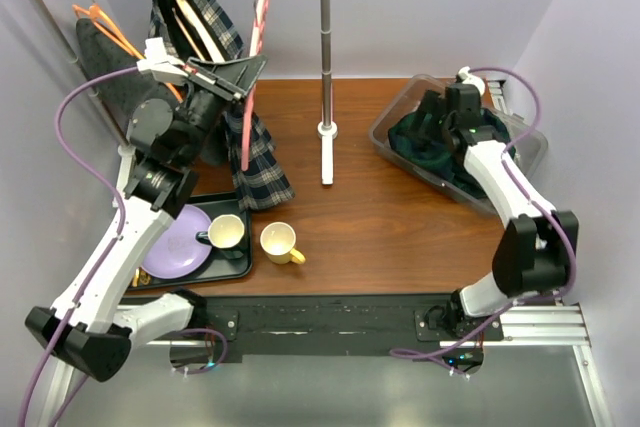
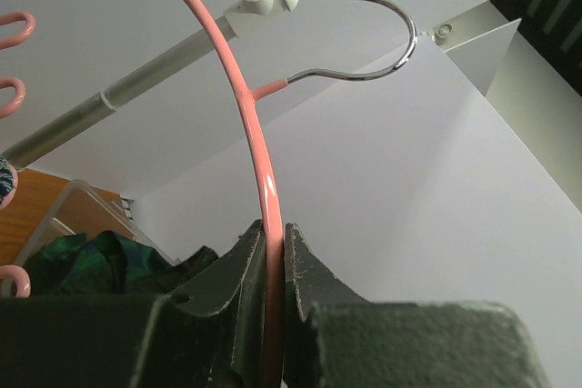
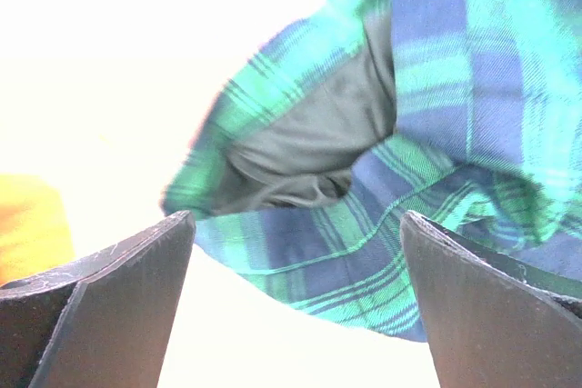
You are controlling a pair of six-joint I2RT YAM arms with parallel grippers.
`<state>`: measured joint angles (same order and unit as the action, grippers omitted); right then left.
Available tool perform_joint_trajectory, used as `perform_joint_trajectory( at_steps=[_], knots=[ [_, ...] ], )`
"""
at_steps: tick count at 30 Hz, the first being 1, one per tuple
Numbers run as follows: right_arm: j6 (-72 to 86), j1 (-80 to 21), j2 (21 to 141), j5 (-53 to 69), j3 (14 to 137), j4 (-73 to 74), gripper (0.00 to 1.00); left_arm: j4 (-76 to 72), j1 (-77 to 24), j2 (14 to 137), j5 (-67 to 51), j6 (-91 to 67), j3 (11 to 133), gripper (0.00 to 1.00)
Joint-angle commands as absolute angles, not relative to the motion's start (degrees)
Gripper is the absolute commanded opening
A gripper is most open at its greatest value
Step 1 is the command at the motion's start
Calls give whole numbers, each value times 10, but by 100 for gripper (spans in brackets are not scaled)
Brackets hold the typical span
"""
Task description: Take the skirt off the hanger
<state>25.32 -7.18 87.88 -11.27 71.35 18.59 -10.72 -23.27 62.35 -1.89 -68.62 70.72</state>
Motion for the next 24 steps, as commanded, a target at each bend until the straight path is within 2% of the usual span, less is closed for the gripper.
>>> perform_joint_trajectory(
  at_steps=[1, 13, 24],
  knots=[
    [265, -83, 832, -131, 735, 196, 99, -189, -233, 658, -2, -714, 717, 0],
    [272, -108, 741, -93, 703, 142, 99, -246, -235, 757, 44, -707, 795, 0],
    [279, -109, 722, -72, 687, 124, 99, -317, -235, 827, 45, -677, 845, 0]
  ],
)
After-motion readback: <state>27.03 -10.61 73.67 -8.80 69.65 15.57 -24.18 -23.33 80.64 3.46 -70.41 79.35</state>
